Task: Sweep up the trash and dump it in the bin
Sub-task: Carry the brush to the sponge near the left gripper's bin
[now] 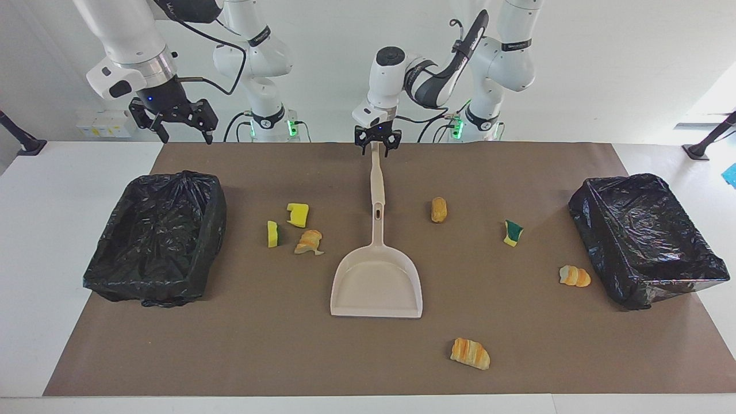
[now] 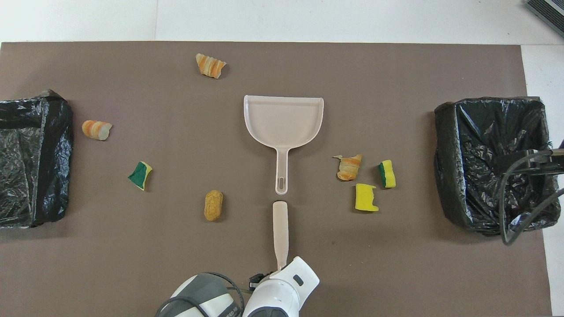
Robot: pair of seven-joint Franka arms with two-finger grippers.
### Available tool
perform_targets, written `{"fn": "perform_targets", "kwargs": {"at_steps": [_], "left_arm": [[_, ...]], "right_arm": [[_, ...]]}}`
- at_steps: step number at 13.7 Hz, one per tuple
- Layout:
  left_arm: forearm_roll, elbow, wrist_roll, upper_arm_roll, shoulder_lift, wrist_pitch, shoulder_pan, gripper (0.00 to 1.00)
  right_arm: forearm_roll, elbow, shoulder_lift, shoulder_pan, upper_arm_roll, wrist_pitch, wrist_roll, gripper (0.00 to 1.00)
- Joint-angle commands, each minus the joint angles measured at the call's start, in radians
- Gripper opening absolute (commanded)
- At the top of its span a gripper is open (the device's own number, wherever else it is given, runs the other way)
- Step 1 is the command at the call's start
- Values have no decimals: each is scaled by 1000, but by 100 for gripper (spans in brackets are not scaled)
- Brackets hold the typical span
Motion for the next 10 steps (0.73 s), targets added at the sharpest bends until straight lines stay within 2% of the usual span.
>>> {"fn": "perform_targets", "kwargs": {"at_steps": [1,6,10], "left_arm": [[32,-13,-19,5,0,15,6,0],[41,2,-13,10,-13,-26,48,0],[81,82,-13,10,-50,-179,95,0]], "right_arm": [[-7,-28,-24,0,1,14,-13,100],[-7,-28,-24,0,1,11,-13,100],[-7,-28,-24,0,1,11,-13,100]]}}
